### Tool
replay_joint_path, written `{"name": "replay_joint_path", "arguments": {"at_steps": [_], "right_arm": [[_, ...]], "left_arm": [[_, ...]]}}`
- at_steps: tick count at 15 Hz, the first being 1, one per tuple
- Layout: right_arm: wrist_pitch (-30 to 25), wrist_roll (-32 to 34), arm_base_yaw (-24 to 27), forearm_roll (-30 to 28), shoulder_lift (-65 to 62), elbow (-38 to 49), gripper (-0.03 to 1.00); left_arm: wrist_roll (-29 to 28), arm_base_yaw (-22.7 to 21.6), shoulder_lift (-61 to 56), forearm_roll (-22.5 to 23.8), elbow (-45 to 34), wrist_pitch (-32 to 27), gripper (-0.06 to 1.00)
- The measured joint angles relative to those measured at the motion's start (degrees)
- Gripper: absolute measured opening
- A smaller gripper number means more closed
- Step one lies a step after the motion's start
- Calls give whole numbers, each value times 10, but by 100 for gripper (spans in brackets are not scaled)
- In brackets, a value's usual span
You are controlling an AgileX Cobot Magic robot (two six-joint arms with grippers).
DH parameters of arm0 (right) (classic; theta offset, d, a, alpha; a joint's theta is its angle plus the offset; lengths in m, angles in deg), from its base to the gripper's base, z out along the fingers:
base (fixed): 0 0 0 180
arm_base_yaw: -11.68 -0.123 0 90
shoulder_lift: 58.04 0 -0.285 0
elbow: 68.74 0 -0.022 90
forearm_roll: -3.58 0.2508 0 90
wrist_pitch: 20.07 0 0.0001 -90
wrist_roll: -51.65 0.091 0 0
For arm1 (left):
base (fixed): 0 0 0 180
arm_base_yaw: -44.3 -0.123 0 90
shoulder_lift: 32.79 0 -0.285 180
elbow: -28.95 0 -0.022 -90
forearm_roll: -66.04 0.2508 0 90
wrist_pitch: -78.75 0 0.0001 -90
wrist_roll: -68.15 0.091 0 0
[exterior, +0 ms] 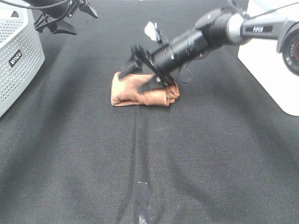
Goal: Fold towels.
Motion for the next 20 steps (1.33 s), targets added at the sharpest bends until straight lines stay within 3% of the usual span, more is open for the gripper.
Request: {"name": "replay_joint_path", "arguments": {"at_steps": [6, 8, 15, 17, 20], "right_arm": [[-37, 2, 68, -24, -6, 0, 76], [-56, 2, 88, -70, -20, 0, 76], [-111, 54, 93, -176, -176, 0, 76], [-111, 74, 90, -203, -203, 3, 76], [-113, 124, 79, -296, -302, 36, 76]], "left_arm": [[30, 0, -1, 0, 0, -48, 71], [58, 0, -17, 15, 0, -98, 71], [66, 0, -155, 151, 0, -254, 71], [66, 1, -174, 167, 0, -266, 71], [57, 23, -277, 265, -38, -268, 71]]}}
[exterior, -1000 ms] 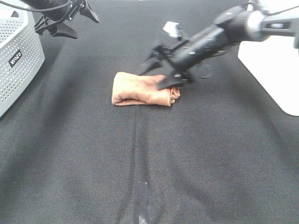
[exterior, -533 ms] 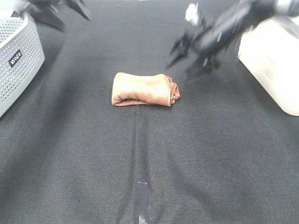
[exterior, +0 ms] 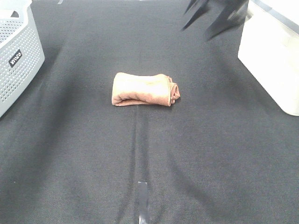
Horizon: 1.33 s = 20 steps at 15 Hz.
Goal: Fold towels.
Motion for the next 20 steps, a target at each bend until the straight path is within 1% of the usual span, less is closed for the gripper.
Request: {"name": "replay_joint_path", "arguments": {"at_steps": [1, 2, 4, 6, 10, 12, 14, 15, 17, 20], "right_arm": [[0, 13, -1, -15, -31, 19, 76], [0, 17, -1, -29, -67, 44, 76], [-1, 23, -1, -43, -138, 104, 76], [-1, 28, -1, -57, -225, 180, 76], [-2, 29, -1, -73, -410, 361, 76], [-1, 30, -1, -77, -505, 461, 76], [8, 30, -1, -78, -602, 547, 76], [17, 30, -1, -79, -674, 607, 76], [21, 32, -1, -100, -772, 678, 76], [28, 42, -1, -148, -914, 748, 76]], "left_arm": [[-7, 6, -36, 22, -26, -1, 71], [-9, 11, -75, 32, -63, -1, 71], [-10, 11, -152, 37, -151, -1, 71], [-10, 11, -237, 39, -252, -2, 71], [-10, 11, -426, 40, -483, -3, 71], [-8, 11, -547, 40, -592, -3, 71], [-3, 11, -665, 40, -673, -4, 71], [-3, 11, -765, 40, -724, -5, 71], [4, 11, -871, 40, -767, -6, 71], [47, 11, -996, 40, -813, -6, 71]]}}
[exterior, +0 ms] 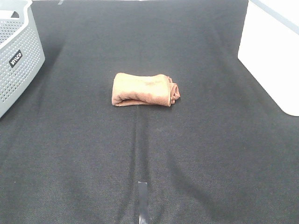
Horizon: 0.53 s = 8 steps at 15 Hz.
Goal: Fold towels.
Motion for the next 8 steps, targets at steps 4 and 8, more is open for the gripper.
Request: {"name": "replay_joint_path", "arguments": {"at_steps": [4, 8], "right_arm": [[9, 0, 0, -34, -127, 36, 76], [47, 0, 0, -41, -198, 57, 76]], "left_arm": [[23, 0, -45, 0, -25, 3, 71], [25, 0, -47, -1, -33, 51, 71]]}}
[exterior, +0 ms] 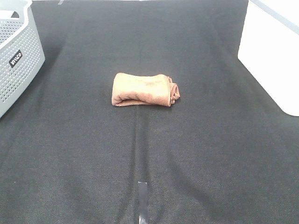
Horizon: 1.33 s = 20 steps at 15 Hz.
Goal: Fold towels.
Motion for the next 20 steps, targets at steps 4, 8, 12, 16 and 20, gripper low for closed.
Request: {"name": "replay_joint_path", "arguments": {"at_steps": [4, 8, 12, 16, 20], "right_arm": [[2, 0, 0, 0, 0, 1, 76], [2, 0, 0, 0, 0, 1, 76], [2, 0, 0, 0, 0, 1, 76], [2, 0, 25, 0, 0, 1, 76], [3, 0, 109, 0, -3, 1, 76]], "left_arm": [[3, 0, 0, -2, -19, 37, 71], [23, 0, 0, -5, -19, 40, 71], [24, 0, 0, -7, -19, 40, 71], [24, -1, 0, -7, -19, 40, 71], [24, -68, 0, -7, -19, 40, 71]]}}
